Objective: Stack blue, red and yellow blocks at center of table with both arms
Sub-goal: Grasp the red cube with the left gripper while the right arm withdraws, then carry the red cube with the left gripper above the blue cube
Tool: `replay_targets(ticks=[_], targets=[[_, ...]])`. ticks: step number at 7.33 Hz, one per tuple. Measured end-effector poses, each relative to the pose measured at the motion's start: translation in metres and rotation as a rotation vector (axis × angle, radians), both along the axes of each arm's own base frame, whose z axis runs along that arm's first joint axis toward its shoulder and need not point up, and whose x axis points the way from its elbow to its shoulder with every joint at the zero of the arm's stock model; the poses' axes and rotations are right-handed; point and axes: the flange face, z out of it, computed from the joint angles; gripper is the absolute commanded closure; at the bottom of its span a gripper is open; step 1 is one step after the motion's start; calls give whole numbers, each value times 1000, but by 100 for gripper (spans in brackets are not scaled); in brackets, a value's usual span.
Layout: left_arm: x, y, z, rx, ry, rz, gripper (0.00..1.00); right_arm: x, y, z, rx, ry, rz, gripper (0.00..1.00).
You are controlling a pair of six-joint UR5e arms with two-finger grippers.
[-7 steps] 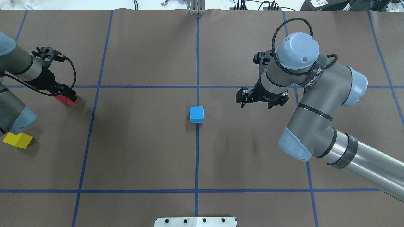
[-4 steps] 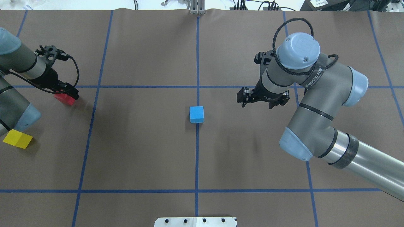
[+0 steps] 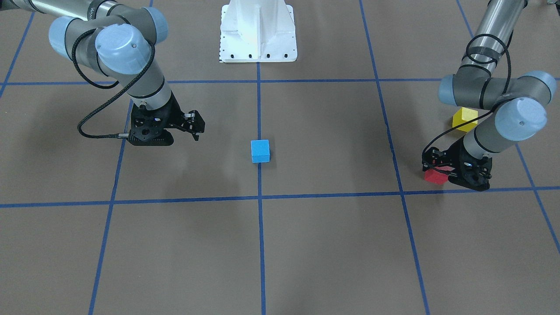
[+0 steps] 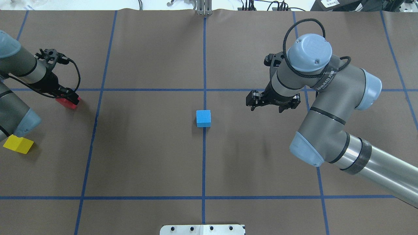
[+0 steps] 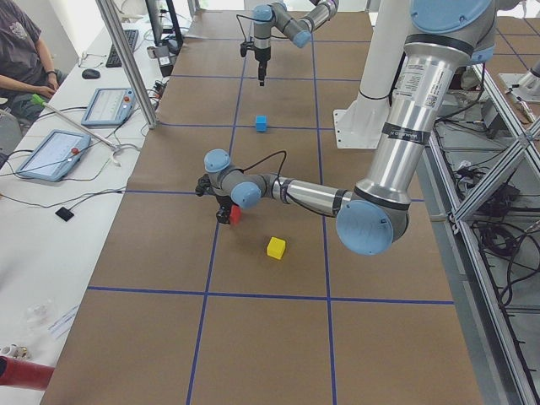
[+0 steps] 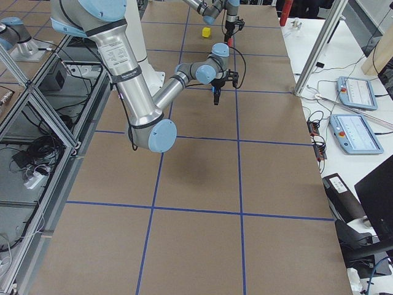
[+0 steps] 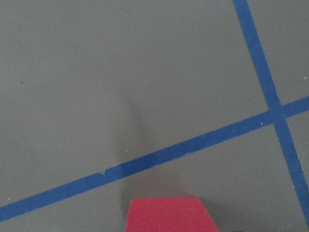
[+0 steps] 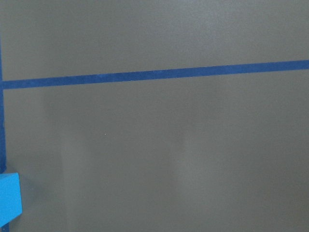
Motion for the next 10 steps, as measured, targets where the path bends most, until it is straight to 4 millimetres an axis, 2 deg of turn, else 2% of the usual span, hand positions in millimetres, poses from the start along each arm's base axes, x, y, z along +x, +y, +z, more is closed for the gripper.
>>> replay_targets(ticks=[2,3,4,5,6,7,8,10], targets=[[-3,0,2,-46,-18,-7,100,0,0,0,0,0,1,0],[-9,-5,-14,-91,-28,-12,100,1,-1,0,0,0,2,0],[-17,-15,-52,-129,-26,-19,100,3,-2,-1,1,-1,5,0],[-23,-21,-101,-138,-17,-31,100,7,-4,1,-1,0,12,0],[-27,-17,-148,-148,-1,-62,100,16,-10,6,-1,5,20,0],[-17,-7,-189,-174,24,-106,100,32,-18,17,6,10,13,0],[15,6,-236,-193,46,-135,100,54,-26,34,15,13,-7,0],[117,41,-334,-190,39,-168,100,119,-41,82,33,27,-49,0]])
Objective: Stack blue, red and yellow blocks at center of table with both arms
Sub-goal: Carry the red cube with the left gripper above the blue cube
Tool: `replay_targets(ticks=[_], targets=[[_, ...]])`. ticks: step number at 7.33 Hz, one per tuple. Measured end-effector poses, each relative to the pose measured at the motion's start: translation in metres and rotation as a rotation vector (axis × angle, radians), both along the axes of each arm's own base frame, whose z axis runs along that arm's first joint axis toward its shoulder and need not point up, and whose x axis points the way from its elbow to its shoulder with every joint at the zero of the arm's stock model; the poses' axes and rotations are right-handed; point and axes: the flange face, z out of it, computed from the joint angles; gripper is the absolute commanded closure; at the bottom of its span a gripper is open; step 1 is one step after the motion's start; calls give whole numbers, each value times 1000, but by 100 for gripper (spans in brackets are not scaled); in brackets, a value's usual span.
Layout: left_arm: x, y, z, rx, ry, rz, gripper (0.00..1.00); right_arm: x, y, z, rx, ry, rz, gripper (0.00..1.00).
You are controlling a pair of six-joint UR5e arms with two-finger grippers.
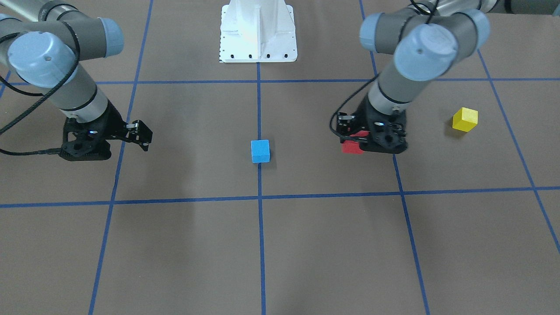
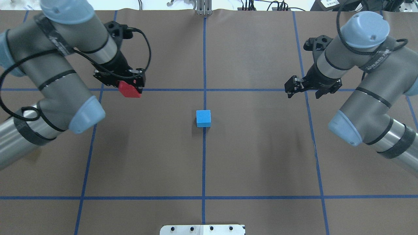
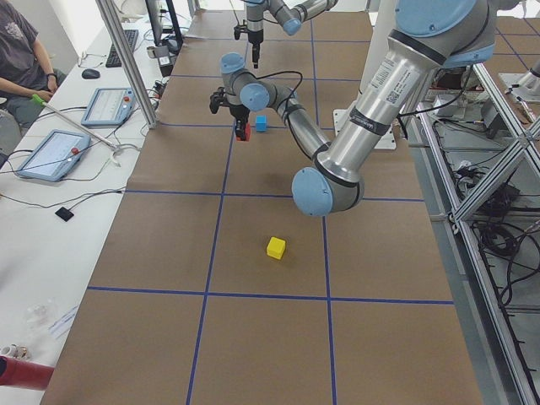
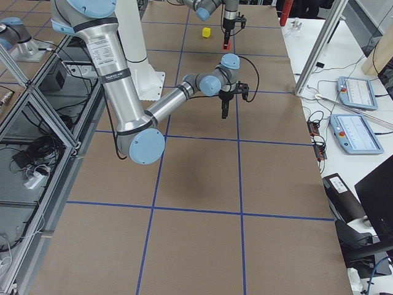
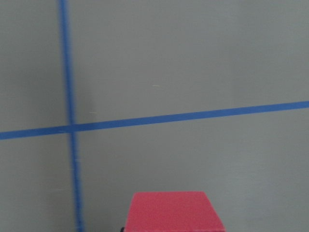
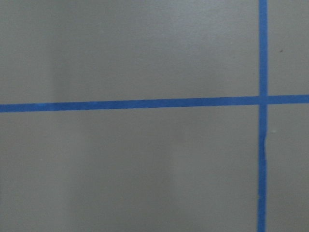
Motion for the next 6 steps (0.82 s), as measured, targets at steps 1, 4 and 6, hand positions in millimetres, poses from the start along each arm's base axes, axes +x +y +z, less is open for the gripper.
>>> replay_targets(ticks=[1,4,6], targets=[[42,8,-37,-2,-19,-6,100,37,-5,29,3,9,-16,0],[139,22,-82,-49,-59,-59,100,113,-7,80,-5,15,-16,0],[169,21,-84,-72,-65,-86,100,124,-4,88,-11,19,-9,0]])
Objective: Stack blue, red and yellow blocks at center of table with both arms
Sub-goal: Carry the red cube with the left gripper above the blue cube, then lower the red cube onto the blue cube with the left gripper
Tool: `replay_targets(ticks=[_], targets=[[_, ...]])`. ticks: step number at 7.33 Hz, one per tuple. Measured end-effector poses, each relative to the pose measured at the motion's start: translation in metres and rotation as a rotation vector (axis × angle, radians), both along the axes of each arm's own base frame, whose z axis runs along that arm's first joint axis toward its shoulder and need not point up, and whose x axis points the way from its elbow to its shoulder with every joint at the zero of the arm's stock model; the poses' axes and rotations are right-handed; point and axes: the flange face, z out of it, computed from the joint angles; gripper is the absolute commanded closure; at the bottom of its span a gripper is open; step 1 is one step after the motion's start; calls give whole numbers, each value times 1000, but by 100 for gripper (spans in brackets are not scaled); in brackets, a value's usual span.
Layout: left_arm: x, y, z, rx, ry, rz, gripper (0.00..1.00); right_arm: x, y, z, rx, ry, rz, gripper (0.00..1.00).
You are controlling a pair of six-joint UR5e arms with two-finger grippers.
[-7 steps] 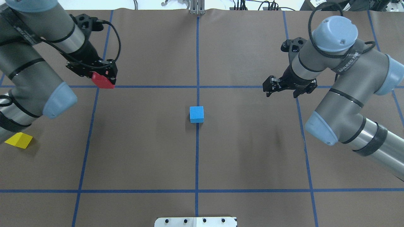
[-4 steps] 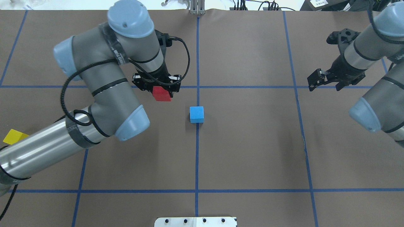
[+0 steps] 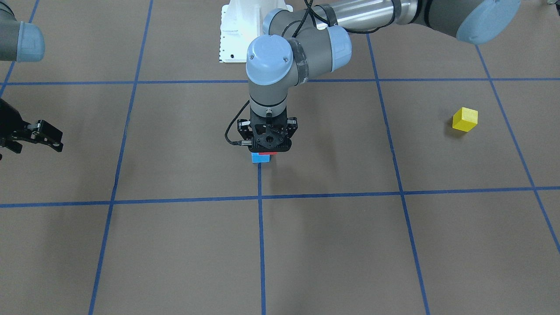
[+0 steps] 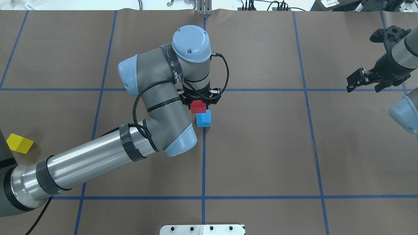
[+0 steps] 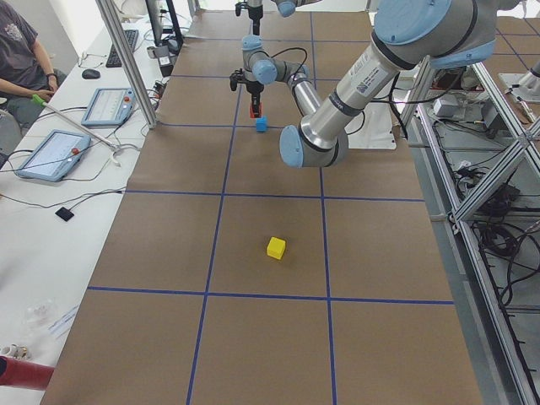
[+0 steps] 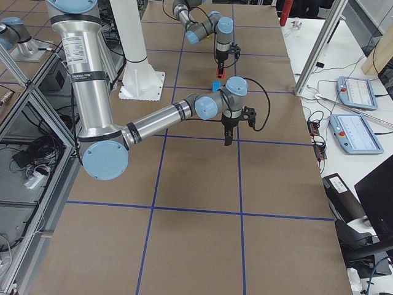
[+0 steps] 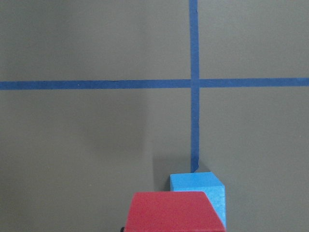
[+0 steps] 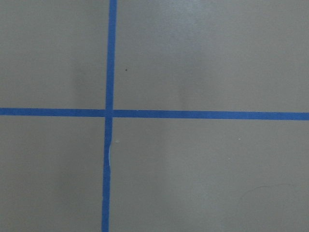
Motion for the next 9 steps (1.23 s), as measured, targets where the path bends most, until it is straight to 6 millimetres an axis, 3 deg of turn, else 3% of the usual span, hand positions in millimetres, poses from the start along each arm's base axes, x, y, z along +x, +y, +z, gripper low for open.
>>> replay_targets(ticks=[3,9], targets=[[19,5,-2,16,-20,-3,100,2,2,0,1,0,1,0],[25,9,3,41,-18,4,100,3,3,-4,9,-2,4,0]])
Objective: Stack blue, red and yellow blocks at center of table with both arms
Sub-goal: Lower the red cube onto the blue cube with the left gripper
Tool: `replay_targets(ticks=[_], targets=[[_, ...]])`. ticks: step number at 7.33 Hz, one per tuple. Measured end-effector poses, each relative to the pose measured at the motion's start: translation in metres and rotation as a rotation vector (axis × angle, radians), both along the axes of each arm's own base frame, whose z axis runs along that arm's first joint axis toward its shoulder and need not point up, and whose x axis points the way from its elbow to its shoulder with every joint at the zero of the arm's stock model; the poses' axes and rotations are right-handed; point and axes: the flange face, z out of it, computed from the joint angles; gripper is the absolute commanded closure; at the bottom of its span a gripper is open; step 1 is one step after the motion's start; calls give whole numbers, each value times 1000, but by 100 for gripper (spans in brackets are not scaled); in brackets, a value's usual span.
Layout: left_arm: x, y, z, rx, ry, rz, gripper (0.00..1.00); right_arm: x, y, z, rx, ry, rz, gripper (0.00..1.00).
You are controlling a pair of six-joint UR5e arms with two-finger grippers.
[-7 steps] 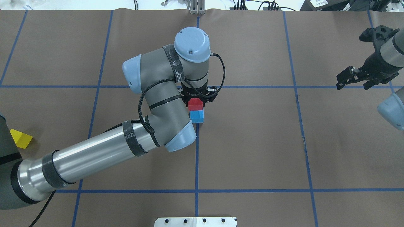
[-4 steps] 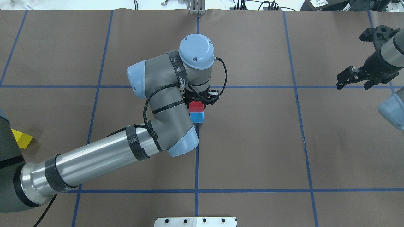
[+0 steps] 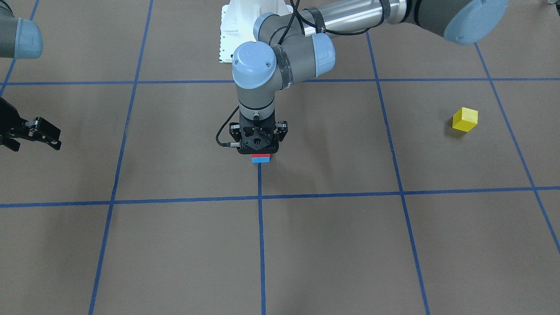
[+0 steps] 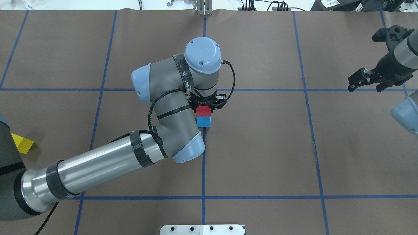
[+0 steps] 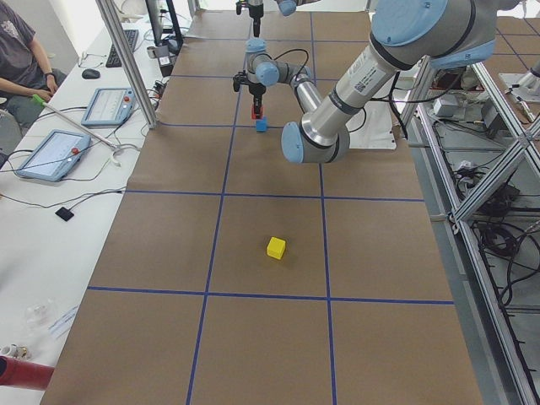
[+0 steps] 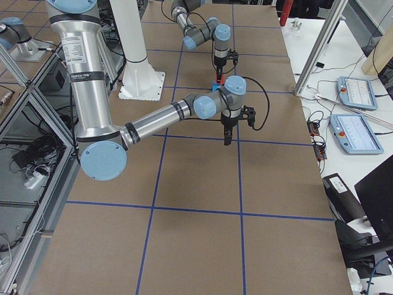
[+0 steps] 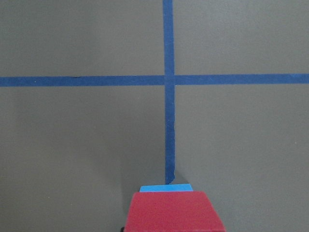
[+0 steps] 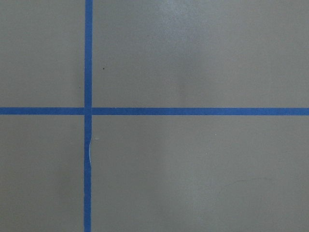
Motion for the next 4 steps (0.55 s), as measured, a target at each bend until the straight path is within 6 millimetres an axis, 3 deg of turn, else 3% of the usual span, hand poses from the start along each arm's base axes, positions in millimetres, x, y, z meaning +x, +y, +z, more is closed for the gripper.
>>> replay_targets(ticks=[4], targets=[[6,6,7,-4,-7,11,100,0,0,0,0,0,0,0]])
